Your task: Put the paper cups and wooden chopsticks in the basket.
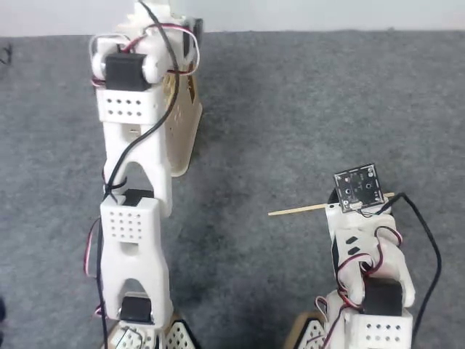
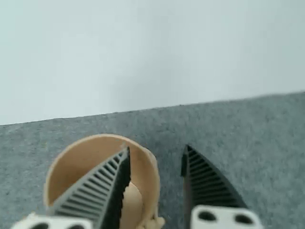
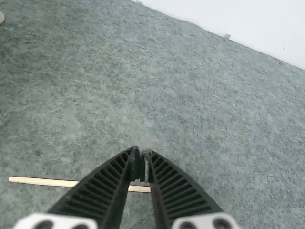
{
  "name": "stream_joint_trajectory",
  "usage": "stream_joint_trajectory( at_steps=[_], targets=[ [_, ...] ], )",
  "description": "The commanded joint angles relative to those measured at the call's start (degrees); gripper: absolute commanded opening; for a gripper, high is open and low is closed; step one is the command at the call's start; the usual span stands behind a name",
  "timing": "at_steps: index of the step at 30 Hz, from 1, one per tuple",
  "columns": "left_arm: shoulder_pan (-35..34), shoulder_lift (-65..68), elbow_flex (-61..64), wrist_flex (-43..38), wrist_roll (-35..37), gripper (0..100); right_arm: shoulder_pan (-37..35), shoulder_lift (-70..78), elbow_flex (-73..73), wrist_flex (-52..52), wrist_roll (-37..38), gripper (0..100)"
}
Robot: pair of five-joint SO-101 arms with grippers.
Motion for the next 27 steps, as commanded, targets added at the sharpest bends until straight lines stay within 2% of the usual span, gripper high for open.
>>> stream_joint_trajectory(
  at_steps=[1, 8, 12, 20, 27],
  targets=[
    [-1.93, -0.44, -3.82, -0.44, 1.67, 1, -0.48, -0.57, -0.44, -0.66, 0.53, 2.4],
    [-1.49, 1.32, -2.59, -0.26, 2.73, 1, -0.57, -0.57, -0.44, -0.75, 0.53, 2.4],
    [0.09, 4.40, -2.77, -0.70, -0.35, 1, -0.57, -0.57, -0.44, -0.75, 0.53, 2.4],
    [0.97, 5.98, -2.24, -5.89, -1.05, 1, -0.57, -0.57, -0.35, -0.75, 0.53, 2.4],
    [0.09, 13.01, -1.98, -4.40, -1.14, 1, -0.57, -0.57, -0.35, -0.75, 0.53, 2.4]
  ],
)
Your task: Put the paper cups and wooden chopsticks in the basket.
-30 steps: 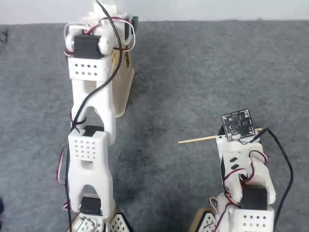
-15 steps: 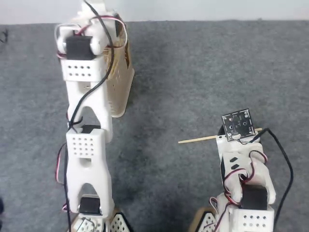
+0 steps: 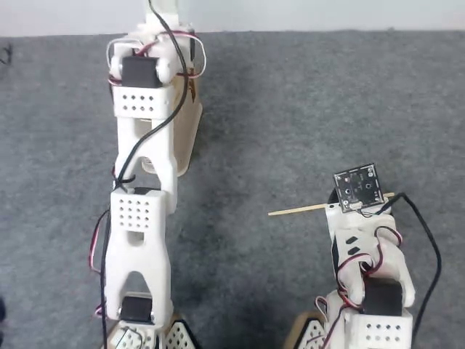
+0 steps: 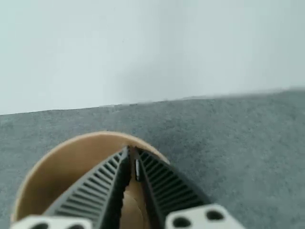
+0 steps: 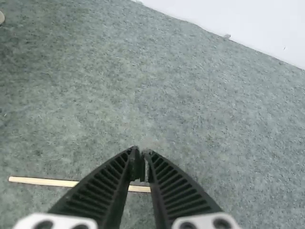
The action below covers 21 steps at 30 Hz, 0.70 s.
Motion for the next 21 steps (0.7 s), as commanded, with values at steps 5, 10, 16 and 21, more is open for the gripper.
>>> stream_joint_trajectory(
  at_steps=[5, 10, 16, 21],
  targets=[
    [-0.62, 2.73, -4.35, 0.88, -0.88, 1, -0.57, -0.57, -0.35, -0.75, 0.53, 2.4],
    [0.53, -3.25, -8.84, 2.20, -0.88, 1, -0.57, -0.57, -0.35, -0.84, 0.53, 2.4],
    [1.05, -6.07, -8.48, 1.85, -0.53, 1, -0.57, -0.57, -0.35, -0.75, 0.62, 2.4],
    [1.14, -4.22, -8.40, 1.76, -0.53, 1, -0.57, -0.57, -0.35, -0.75, 0.62, 2.4]
  ],
)
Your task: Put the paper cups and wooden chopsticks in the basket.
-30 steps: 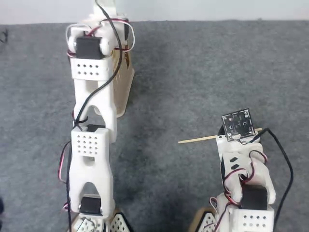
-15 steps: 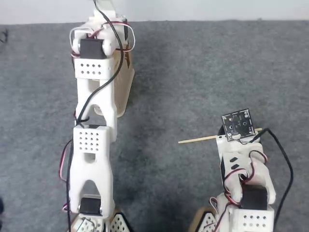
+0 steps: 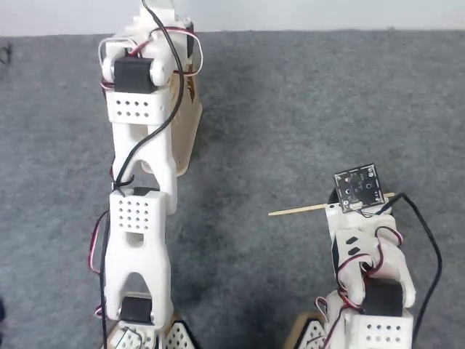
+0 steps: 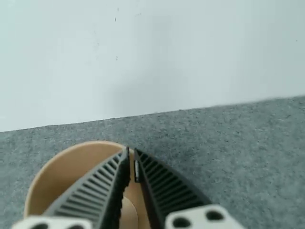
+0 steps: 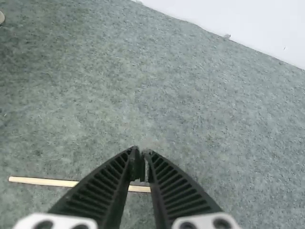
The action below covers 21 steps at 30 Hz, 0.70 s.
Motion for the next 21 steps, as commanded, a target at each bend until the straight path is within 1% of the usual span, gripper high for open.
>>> stream_joint_trajectory(
  at_steps=[1, 8, 12, 16, 21],
  targets=[
    [0.62, -0.70, -1.45, -0.53, 0.00, 1, -0.57, -0.57, -0.35, -0.75, 0.62, 2.4],
    [0.09, 10.11, -1.80, 1.85, -0.26, 1, -0.57, -0.57, -0.35, -0.75, 0.62, 2.4],
    [-0.79, 10.81, -2.42, 2.37, -0.35, 1, -0.57, -0.57, -0.35, -0.75, 0.62, 2.4],
    [-0.88, 5.98, -2.51, 3.87, -0.35, 1, -0.57, -0.57, -0.35, -0.75, 0.62, 2.4],
    [-0.79, -5.10, -2.51, 4.13, 0.09, 1, -0.57, -0.57, -0.35, -0.75, 0.62, 2.4]
  ],
)
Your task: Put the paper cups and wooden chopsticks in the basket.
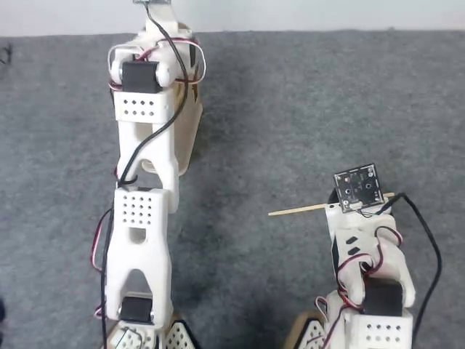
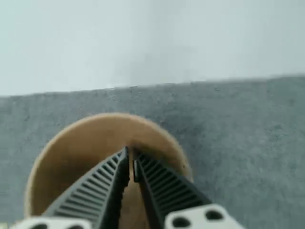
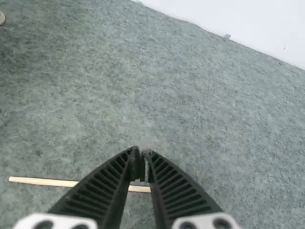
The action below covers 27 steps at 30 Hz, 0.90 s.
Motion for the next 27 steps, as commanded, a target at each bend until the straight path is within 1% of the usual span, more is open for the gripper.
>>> stream_joint_trajectory(
  at_steps=[1, 5, 8, 13, 14, 17, 18, 19, 21, 22, 25, 27],
  targets=[
    [-0.18, -11.16, -0.75, 0.53, 0.18, 1, -0.57, -0.57, -0.35, -0.75, 0.62, 2.4],
    [-0.26, -19.52, -0.31, 2.29, 0.18, 1, -0.57, -0.57, -0.35, -0.75, 0.62, 2.4],
    [-0.35, -22.68, -0.40, 4.57, 0.18, 1, -0.57, -0.57, -0.35, -0.75, 0.62, 2.4],
    [-1.67, -25.14, -0.22, 13.98, 0.18, 1, -0.57, -0.57, -0.35, -0.75, 0.62, 2.4],
    [-2.02, -25.58, 1.01, 14.15, 0.18, 1, -0.57, -0.57, -0.35, -0.75, 0.62, 2.4],
    [-3.43, -29.45, 10.24, 13.89, -0.09, 1, -0.57, -0.57, -0.35, -0.84, 0.62, 2.4],
    [-2.20, -31.38, 13.85, 13.80, -0.70, 1, -1.01, -0.57, -0.35, -0.84, 0.62, 2.4],
    [0.26, -33.49, 17.71, 13.71, -3.25, 1, -1.63, -0.57, -0.35, -0.75, 0.62, 2.4],
    [7.12, -37.45, 25.54, 13.71, -11.43, 1, -2.33, -0.57, -0.35, -0.66, 0.62, 2.4],
    [10.90, -39.30, 30.20, 13.63, -14.42, 1, -2.15, -0.57, -0.35, -0.66, 0.62, 2.4],
    [20.66, -43.08, 43.38, 12.57, -18.20, 1, 0.40, -0.57, -0.70, -0.75, 0.62, 2.4],
    [24.70, -43.52, 49.80, 10.81, -18.37, 1, 3.91, -0.57, -1.14, -1.10, 0.53, 2.4]
  ],
)
